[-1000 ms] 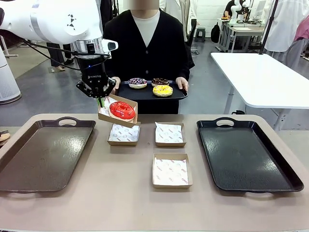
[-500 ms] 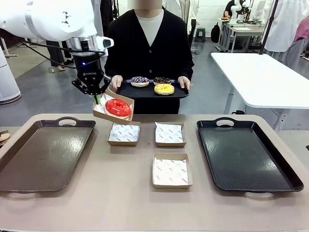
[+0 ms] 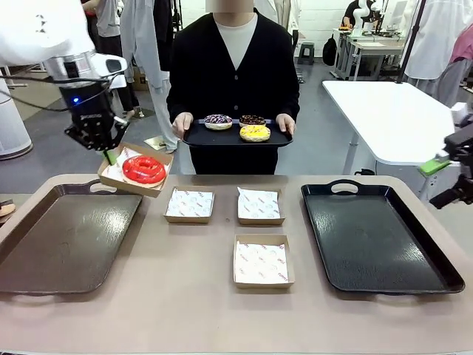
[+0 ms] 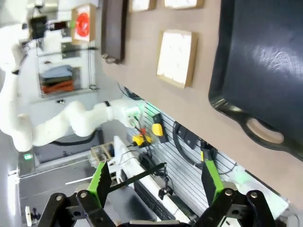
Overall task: Individually package the donuts and arrange them on the tray.
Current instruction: Place the picked Paper togo box on the Handle tray while simultaneously picking up another Paper togo box from the table with the other hand.
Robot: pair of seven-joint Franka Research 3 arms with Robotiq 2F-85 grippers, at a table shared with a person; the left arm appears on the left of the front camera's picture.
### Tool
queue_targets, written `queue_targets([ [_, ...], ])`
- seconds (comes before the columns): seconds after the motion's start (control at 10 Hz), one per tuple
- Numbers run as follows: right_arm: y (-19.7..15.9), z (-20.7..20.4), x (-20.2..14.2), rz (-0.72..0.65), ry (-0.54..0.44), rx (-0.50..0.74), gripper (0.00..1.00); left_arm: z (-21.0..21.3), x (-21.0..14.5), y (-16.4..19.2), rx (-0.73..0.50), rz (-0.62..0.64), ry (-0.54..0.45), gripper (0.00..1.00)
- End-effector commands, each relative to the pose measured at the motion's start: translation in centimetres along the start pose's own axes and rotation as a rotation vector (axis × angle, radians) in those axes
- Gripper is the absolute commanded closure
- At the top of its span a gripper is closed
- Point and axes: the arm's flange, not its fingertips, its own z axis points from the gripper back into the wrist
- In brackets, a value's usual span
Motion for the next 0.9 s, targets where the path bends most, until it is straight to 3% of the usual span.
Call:
queue_targets([
  [0.0,2.7,-3.4,1.2,-0.039,0.067,-0.184,0.0,-0.9,-3.8,3.0,-0.051,0.026,-0.026,0.99],
  [0.4,7.3,-12.2,5.2,-0.079,0.102,-0.438,0.0,-2.9,-9.4,7.6,-0.046,0.044,-0.069,0.99],
  [0.6,7.9,-16.9,6.9,-0.067,0.074,-0.534,0.0,-4.6,-10.3,9.1,-0.01,0.03,-0.061,0.99],
  [0.8,7.6,-20.6,7.7,-0.077,0.056,-0.585,0.0,-5.6,-9.9,9.2,0.065,0.046,0.009,0.99],
])
